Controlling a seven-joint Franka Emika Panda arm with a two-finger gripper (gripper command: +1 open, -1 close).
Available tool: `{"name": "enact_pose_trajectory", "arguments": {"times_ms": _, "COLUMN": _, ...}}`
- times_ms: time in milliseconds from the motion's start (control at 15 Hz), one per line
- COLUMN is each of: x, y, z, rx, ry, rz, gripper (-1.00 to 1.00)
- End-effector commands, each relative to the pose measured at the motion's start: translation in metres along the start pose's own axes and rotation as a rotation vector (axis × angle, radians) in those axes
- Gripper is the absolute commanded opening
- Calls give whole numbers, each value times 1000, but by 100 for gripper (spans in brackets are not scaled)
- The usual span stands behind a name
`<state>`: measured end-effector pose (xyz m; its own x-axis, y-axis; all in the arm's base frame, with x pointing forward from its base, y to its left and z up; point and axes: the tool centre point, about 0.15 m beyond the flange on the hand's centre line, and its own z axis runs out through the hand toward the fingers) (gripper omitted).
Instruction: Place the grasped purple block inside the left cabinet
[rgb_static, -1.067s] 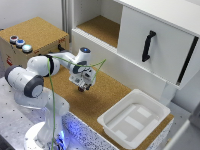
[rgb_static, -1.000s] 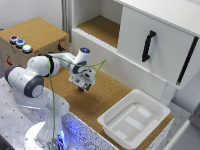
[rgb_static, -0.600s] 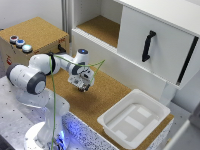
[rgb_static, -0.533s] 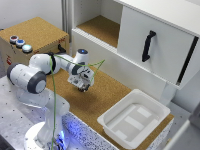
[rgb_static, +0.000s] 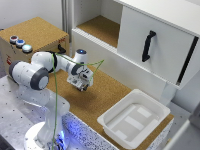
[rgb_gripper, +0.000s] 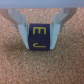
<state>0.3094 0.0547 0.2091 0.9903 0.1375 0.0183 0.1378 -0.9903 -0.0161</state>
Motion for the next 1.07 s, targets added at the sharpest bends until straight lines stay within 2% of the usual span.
{"name": "enact_pose_trajectory", "arguments": {"times_ms": 0, "x": -3, "y": -13, "z": -54, "rx": -89, "ry": 91, "rz": 16, "gripper": -100}}
{"name": "enact_pose_trajectory", "arguments": {"times_ms": 267, "x": 21, "y": -28, "z": -108, "rx": -123, "ry": 145, "rz": 7, "gripper": -100}}
{"name": "enact_pose_trajectory", "arguments": {"times_ms": 333, "x": 28, "y": -31, "z": -114, "rx": -136, "ry": 140, "rz": 0, "gripper": -100}}
{"name": "enact_pose_trajectory", "arguments": {"times_ms": 400, "x": 39, "y": -35, "z": -124, "rx": -175, "ry": 141, "rz": -4, "gripper": -100}}
{"name": "enact_pose_trajectory", "arguments": {"times_ms": 533, "x": 61, "y": -41, "z": -149, "rx": -194, "ry": 156, "rz": -25, "gripper": -100}}
{"name": "enact_pose_trajectory", "arguments": {"times_ms": 667, "x": 82, "y": -53, "z": -180, "rx": -202, "ry": 196, "rz": -61, "gripper": -100}}
{"name": "enact_pose_trajectory", "arguments": {"times_ms": 800, "x": 105, "y": -63, "z": -202, "rx": -213, "ry": 205, "rz": -99, "gripper": -100}}
{"name": "enact_pose_trajectory", "arguments": {"times_ms": 1000, "x": 146, "y": -71, "z": -231, "rx": -196, "ry": 226, "rz": -133, "gripper": -100}}
